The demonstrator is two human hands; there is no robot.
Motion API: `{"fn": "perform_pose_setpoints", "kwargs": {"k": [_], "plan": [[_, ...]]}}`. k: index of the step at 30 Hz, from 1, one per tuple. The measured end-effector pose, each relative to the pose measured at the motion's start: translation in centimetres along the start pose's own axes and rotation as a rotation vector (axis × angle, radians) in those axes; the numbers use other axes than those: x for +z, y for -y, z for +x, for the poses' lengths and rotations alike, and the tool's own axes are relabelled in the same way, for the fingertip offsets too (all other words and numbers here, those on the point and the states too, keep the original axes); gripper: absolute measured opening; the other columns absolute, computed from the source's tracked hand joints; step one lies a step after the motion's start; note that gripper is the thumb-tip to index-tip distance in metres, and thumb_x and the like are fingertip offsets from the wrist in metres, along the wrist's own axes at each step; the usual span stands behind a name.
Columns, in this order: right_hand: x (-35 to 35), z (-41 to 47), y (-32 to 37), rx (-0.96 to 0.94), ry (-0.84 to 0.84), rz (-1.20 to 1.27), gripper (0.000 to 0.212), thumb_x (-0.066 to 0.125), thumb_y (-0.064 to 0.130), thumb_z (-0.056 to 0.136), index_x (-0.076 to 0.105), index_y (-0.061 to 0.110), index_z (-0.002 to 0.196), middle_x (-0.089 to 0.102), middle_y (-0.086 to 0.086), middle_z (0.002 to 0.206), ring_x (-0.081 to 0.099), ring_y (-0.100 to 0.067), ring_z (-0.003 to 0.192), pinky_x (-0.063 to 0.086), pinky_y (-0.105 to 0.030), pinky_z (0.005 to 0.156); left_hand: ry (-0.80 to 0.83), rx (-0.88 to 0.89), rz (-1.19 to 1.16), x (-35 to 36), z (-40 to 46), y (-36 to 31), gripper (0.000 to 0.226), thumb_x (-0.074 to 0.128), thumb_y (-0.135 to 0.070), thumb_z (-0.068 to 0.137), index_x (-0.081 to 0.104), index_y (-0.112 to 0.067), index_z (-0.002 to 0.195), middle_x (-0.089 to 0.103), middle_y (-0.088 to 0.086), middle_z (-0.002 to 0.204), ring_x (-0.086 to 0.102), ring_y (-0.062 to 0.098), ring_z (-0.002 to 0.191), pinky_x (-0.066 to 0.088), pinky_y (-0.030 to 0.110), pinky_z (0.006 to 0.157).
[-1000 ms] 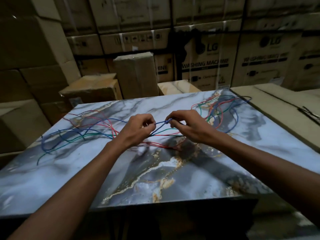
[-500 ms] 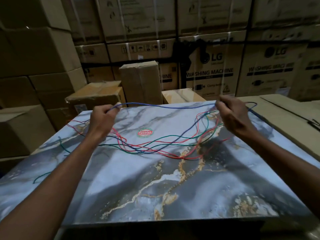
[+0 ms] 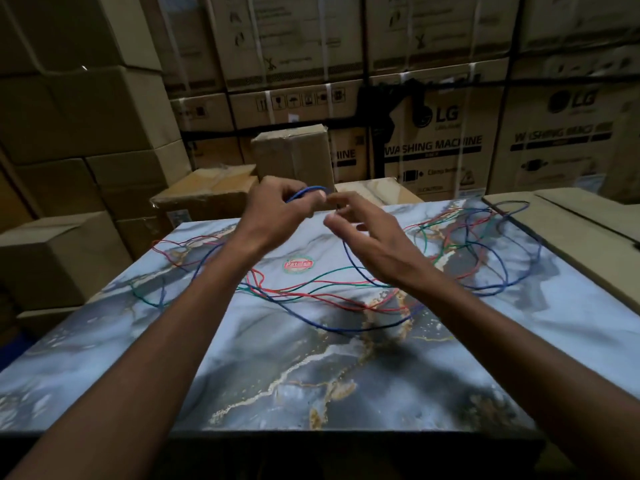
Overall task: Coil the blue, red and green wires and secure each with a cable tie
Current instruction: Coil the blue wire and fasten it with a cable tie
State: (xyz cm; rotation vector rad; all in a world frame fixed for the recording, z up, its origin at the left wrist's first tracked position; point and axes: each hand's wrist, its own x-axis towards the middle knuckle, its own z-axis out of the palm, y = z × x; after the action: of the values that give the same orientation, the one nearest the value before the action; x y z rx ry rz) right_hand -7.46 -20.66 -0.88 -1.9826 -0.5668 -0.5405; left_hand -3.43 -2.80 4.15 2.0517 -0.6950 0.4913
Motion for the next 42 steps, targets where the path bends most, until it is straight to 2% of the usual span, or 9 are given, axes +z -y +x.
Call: {"fn": "perform_pose_setpoints", "kwargs": {"k": [2, 4, 10, 14, 26, 29, 33, 37, 42], "plan": [[0.7, 0.2, 0.8, -0.006, -0.036, 0.110, 0.026, 0.053, 0.037, 0.104, 0.072, 0.020, 0.109, 0.076, 0.003, 0.094, 0.071, -0.017, 0.096, 0.054, -0.048, 0.092, 0.047, -0.067, -0.171, -0.1, -0.9, -0.5, 0.030, 0.066, -0.021, 0.092, 0.066, -0.009, 0.065, 0.040, 0.004, 0.054, 0.031, 0.014, 0.048, 0.025, 0.025, 0.047], [0.8, -0.2, 0.5, -0.009, -0.089, 0.140, 0.027, 0.054, 0.035, 0.103, 0.074, 0.015, 0.101, 0.074, 0.002, 0.088, 0.070, -0.016, 0.088, 0.053, -0.054, 0.087, 0.047, -0.144, -0.336, -0.3, -1.7, -0.5, 0.036, 0.064, -0.016, 0.092, 0.058, -0.017, 0.057, 0.029, 0.002, 0.052, 0.021, 0.014, 0.046, 0.016, 0.023, 0.046], [1.7, -2.5, -0.5, -0.190, -0.107, -0.021, 0.052, 0.068, 0.029, 0.096, 0.043, 0.029, 0.142, 0.059, 0.000, 0.083, 0.060, -0.019, 0.074, 0.052, -0.032, 0.067, 0.205, -0.079, -0.183, 0.1, -4.2, -1.0, 0.041, 0.043, -0.013, 0.095, 0.054, -0.004, 0.056, 0.035, -0.001, 0.045, 0.027, 0.010, 0.041, 0.020, 0.022, 0.043], [2.4, -2.9, -2.7, -0.214, -0.124, -0.201, 0.017, 0.055, 0.029, 0.103, 0.065, 0.019, 0.113, 0.057, 0.005, 0.070, 0.052, -0.014, 0.064, 0.049, -0.045, 0.064, 0.277, -0.028, -0.027, 1.0, -4.8, -0.3, 0.036, 0.049, -0.009, 0.088, 0.057, -0.006, 0.054, 0.045, -0.008, 0.043, 0.037, 0.003, 0.044, 0.028, 0.015, 0.046], [-2.0, -2.2, -6.5, 0.101, -0.540, -0.515, 0.023, 0.047, 0.030, 0.105, 0.048, 0.021, 0.084, 0.050, -0.001, 0.064, 0.054, -0.030, 0.064, 0.026, -0.036, 0.056, -0.131, 0.024, 0.320, 2.9, -2.8, 8.7, 0.028, 0.067, -0.033, 0.076, 0.058, -0.015, 0.057, 0.054, -0.001, 0.051, 0.047, 0.014, 0.049, 0.038, 0.030, 0.050], [-3.6, -1.8, -7.7, 0.306, -0.693, -0.465, 0.025, 0.047, 0.029, 0.105, 0.048, 0.021, 0.082, 0.051, -0.003, 0.070, 0.058, -0.036, 0.075, 0.025, -0.036, 0.061, -0.125, -0.111, 0.025, 3.0, -0.6, 10.0, 0.033, 0.070, -0.025, 0.085, 0.057, -0.017, 0.056, 0.045, -0.008, 0.048, 0.037, 0.006, 0.045, 0.031, 0.025, 0.049], [-3.6, -2.0, -9.5, 0.356, -0.515, -0.500, 0.021, 0.052, 0.027, 0.100, 0.068, 0.014, 0.098, 0.062, -0.006, 0.073, 0.062, -0.033, 0.075, 0.032, -0.034, 0.062, -0.134, -0.394, -0.492, 3.5, -0.1, 12.0, 0.031, 0.061, -0.026, 0.099, 0.060, -0.010, 0.073, 0.039, -0.007, 0.046, 0.034, 0.009, 0.037, 0.030, 0.020, 0.041], [-2.1, -1.7, -8.6, 0.213, -0.392, -0.620, 0.050, 0.040, 0.030, 0.090, 0.059, 0.014, 0.134, 0.063, -0.014, 0.093, 0.056, -0.034, 0.091, 0.043, -0.042, 0.077, -0.145, -0.454, -0.573, 4.5, -0.8, 13.2, 0.035, 0.049, -0.038, 0.105, 0.061, -0.010, 0.087, 0.039, -0.001, 0.050, 0.040, 0.014, 0.038, 0.034, 0.021, 0.041], [-0.7, -0.4, -5.6, 0.098, -0.421, -0.864, 0.067, 0.030, 0.038, 0.085, 0.055, 0.014, 0.143, 0.059, -0.017, 0.103, 0.048, -0.033, 0.099, 0.041, -0.045, 0.082, -0.182, -0.443, -0.633, 4.5, -0.7, 12.6, 0.032, 0.048, -0.037, 0.105, 0.063, -0.011, 0.093, 0.035, -0.002, 0.050, 0.046, 0.014, 0.039, 0.041, 0.023, 0.043]]}}
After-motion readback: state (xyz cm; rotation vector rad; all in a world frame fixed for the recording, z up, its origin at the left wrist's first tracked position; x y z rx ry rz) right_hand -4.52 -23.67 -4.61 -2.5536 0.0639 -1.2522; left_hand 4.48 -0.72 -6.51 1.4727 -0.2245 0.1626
